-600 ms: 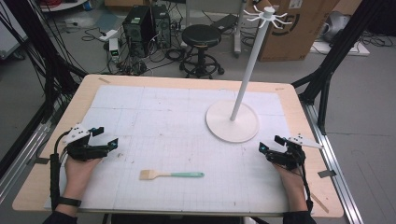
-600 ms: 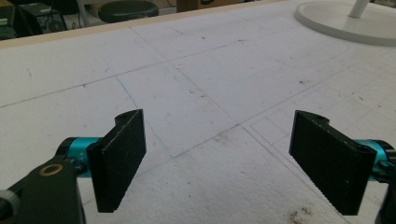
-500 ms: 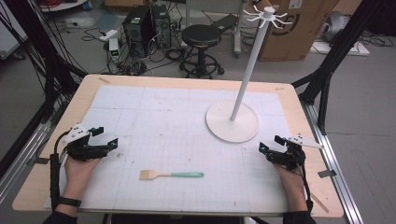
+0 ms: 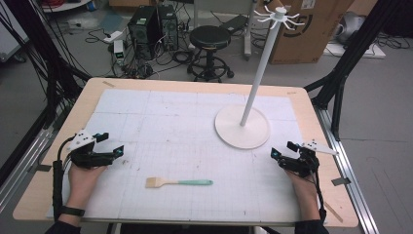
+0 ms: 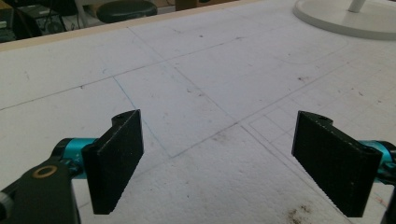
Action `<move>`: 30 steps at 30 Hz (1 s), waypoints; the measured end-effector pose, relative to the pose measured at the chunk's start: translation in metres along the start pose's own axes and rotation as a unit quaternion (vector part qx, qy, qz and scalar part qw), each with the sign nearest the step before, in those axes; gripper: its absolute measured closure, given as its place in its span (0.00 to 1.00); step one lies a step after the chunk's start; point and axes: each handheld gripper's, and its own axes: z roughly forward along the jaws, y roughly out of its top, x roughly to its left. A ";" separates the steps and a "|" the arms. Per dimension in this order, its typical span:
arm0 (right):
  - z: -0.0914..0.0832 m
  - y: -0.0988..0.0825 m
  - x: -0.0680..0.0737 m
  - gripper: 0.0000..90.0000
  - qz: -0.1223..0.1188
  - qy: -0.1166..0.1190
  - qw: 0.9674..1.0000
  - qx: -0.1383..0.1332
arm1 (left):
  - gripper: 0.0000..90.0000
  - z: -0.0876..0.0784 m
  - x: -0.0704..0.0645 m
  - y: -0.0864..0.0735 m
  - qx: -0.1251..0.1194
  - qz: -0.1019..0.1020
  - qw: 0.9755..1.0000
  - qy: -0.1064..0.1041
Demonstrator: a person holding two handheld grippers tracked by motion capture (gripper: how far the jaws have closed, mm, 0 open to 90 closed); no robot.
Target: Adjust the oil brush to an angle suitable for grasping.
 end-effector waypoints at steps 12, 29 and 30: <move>0.000 0.000 0.000 0.18 0.001 0.004 1.000 0.000 | 0.17 0.001 -0.002 0.001 -0.021 -0.015 0.999 -0.038; 0.001 0.000 0.001 0.18 -0.008 0.007 1.000 0.001 | 0.17 -0.003 -0.006 0.006 -0.046 -0.018 0.997 -0.054; 0.001 0.000 0.001 0.18 -0.008 0.006 1.000 0.001 | 0.17 -0.004 -0.007 0.006 -0.046 -0.015 0.997 -0.054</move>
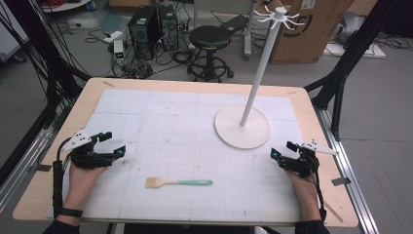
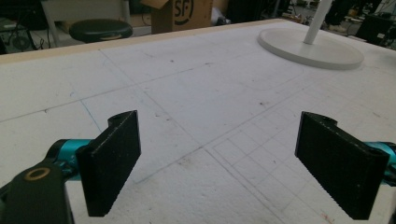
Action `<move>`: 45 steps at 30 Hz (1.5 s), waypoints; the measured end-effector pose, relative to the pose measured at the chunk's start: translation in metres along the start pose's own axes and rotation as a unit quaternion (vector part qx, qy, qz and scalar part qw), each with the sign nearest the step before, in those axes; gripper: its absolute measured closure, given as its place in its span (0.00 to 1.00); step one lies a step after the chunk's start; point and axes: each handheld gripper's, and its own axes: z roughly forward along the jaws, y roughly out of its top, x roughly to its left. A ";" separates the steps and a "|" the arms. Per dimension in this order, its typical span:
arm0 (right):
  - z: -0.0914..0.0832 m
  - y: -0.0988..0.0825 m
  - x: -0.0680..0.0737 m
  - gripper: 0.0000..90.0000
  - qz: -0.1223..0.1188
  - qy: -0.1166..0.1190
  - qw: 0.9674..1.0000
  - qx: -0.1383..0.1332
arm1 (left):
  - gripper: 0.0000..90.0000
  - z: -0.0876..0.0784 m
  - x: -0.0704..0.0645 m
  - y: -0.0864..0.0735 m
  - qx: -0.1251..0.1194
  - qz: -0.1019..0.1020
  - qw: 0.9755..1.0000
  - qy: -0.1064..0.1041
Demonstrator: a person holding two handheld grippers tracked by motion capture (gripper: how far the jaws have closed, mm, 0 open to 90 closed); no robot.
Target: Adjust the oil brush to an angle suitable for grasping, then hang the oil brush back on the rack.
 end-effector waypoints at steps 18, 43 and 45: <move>0.000 0.000 0.000 0.18 0.008 -0.004 1.000 0.000 | 0.16 -0.003 -0.004 0.005 -0.005 -0.004 1.000 -0.018; 0.000 0.000 0.002 0.18 -0.006 -0.001 1.000 0.001 | 0.13 0.055 -0.088 0.034 0.062 0.068 0.974 -0.205; 0.000 0.000 0.001 0.18 -0.007 -0.001 1.000 0.001 | 0.13 0.060 -0.094 0.032 0.071 0.073 0.971 -0.215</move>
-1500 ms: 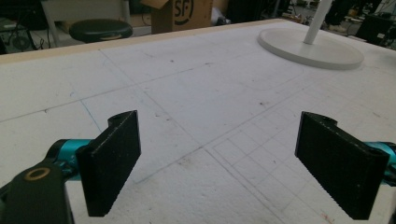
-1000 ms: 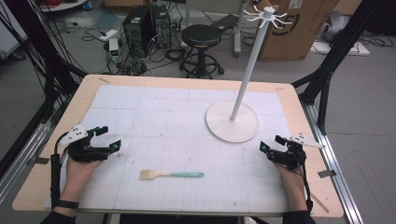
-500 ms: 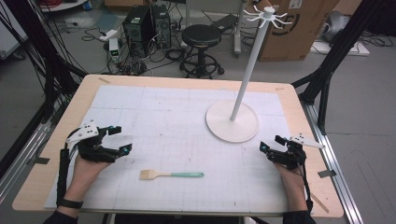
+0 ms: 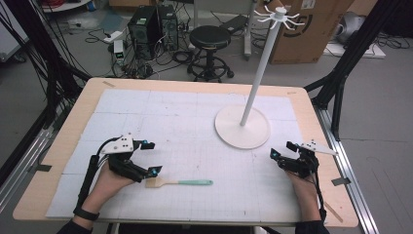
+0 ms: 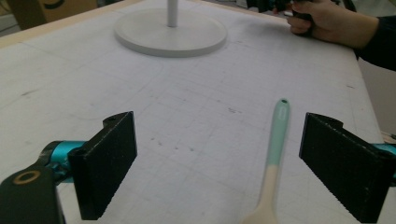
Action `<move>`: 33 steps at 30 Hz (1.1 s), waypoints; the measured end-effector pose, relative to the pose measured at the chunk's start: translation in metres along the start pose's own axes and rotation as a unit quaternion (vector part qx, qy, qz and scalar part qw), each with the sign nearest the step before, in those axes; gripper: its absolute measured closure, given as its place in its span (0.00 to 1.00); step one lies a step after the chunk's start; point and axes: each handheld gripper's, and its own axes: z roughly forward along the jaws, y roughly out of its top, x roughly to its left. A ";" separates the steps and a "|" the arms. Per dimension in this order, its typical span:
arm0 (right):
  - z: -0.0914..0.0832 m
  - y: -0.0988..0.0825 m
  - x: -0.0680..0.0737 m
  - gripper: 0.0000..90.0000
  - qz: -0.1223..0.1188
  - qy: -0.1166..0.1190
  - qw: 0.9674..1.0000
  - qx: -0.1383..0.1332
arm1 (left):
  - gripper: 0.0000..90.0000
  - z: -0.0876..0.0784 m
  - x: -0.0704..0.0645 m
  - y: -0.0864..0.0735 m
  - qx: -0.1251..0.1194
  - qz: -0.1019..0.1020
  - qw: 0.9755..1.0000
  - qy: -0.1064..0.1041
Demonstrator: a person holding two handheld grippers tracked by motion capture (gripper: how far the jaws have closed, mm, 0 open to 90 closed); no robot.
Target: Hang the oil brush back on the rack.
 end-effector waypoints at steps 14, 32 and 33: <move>0.000 0.000 0.000 0.18 0.002 0.001 1.000 0.002 | 0.30 0.030 -0.020 -0.008 0.088 0.051 0.993 -0.060; 0.000 0.000 0.001 0.18 0.001 -0.001 1.000 0.002 | 0.70 0.046 -0.030 -0.017 0.150 0.091 0.982 -0.073; 0.000 0.000 0.001 0.18 0.000 -0.001 1.000 0.000 | 0.71 0.046 -0.030 -0.017 0.151 0.091 0.982 -0.073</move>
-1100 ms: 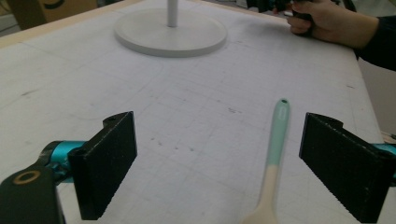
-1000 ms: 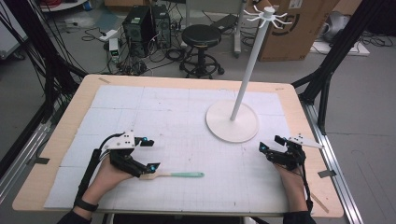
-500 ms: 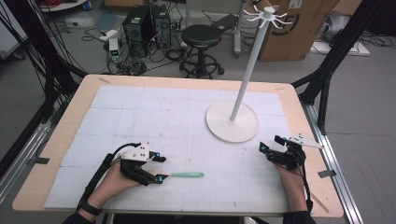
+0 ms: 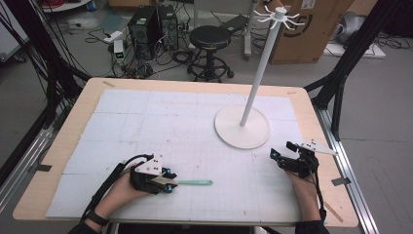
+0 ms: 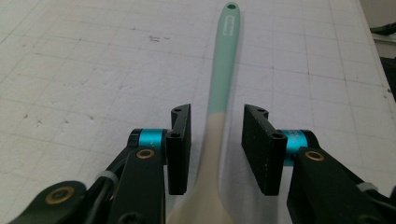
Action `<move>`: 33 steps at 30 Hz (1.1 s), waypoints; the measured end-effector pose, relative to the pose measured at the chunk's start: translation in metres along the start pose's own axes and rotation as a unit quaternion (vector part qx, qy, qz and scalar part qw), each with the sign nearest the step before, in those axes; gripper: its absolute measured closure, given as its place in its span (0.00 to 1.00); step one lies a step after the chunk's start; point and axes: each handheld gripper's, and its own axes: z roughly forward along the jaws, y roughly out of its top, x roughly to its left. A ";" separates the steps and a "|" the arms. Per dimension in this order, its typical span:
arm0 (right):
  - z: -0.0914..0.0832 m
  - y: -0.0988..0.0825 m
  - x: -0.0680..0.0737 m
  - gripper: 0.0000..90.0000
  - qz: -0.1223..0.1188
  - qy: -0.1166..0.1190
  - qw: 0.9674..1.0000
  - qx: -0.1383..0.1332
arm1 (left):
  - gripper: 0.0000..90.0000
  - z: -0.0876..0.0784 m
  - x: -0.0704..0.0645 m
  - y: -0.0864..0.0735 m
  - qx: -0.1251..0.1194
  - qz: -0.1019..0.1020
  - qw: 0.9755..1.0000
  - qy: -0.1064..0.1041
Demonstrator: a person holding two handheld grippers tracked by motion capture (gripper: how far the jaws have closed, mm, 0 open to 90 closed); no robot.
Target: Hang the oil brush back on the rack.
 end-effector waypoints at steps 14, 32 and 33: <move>0.000 0.000 0.000 0.18 0.002 0.002 1.000 0.001 | 0.86 0.000 0.002 -0.001 0.000 -0.018 1.000 0.001; 0.000 0.000 0.000 0.18 -0.004 0.000 1.000 0.000 | 0.89 0.001 -0.001 0.002 0.005 -0.002 1.000 0.007; 0.000 0.000 0.000 0.18 -0.004 0.000 1.000 0.000 | 0.89 0.001 -0.001 0.002 0.005 0.000 1.000 0.007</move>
